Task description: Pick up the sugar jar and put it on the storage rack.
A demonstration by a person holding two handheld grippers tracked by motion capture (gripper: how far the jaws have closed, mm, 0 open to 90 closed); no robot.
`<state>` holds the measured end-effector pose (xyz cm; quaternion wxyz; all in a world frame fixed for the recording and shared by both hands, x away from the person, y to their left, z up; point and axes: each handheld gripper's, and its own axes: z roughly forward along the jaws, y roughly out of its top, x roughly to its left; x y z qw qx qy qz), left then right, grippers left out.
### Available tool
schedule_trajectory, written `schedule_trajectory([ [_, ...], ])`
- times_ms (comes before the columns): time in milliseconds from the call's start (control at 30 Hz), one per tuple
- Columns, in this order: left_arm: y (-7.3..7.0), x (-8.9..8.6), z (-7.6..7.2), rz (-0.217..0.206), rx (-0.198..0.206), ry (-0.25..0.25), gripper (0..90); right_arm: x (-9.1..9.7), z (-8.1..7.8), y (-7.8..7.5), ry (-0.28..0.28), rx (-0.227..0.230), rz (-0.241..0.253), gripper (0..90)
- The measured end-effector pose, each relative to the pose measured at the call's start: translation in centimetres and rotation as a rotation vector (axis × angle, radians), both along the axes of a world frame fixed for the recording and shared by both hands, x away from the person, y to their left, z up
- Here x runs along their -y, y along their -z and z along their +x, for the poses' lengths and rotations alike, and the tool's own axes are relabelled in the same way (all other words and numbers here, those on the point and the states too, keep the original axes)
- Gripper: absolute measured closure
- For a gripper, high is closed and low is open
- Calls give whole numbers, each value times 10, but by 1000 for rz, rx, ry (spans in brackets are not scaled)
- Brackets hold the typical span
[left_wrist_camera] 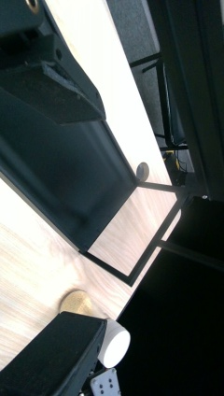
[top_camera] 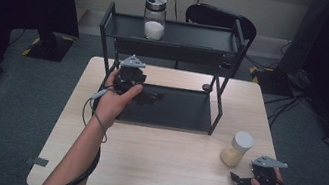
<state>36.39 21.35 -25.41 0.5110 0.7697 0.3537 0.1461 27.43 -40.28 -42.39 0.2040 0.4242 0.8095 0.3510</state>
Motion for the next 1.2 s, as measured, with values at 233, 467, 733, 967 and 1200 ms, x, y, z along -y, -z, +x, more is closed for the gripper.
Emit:
schedule_trajectory([
  [233,15,1,0,1,-23,8,20,0,0,0,0,0,0,0],
  [467,31,-4,-1,-11,-42,5,20,0,0,0,1,1,0,0],
  [733,49,-6,-4,-13,-53,18,20,0,0,0,0,0,0,0],
  [967,61,-4,-5,-10,-53,34,20,0,0,0,0,0,0,0],
  [1200,73,-3,-8,8,-60,41,20,0,0,0,1,1,0,0],
])
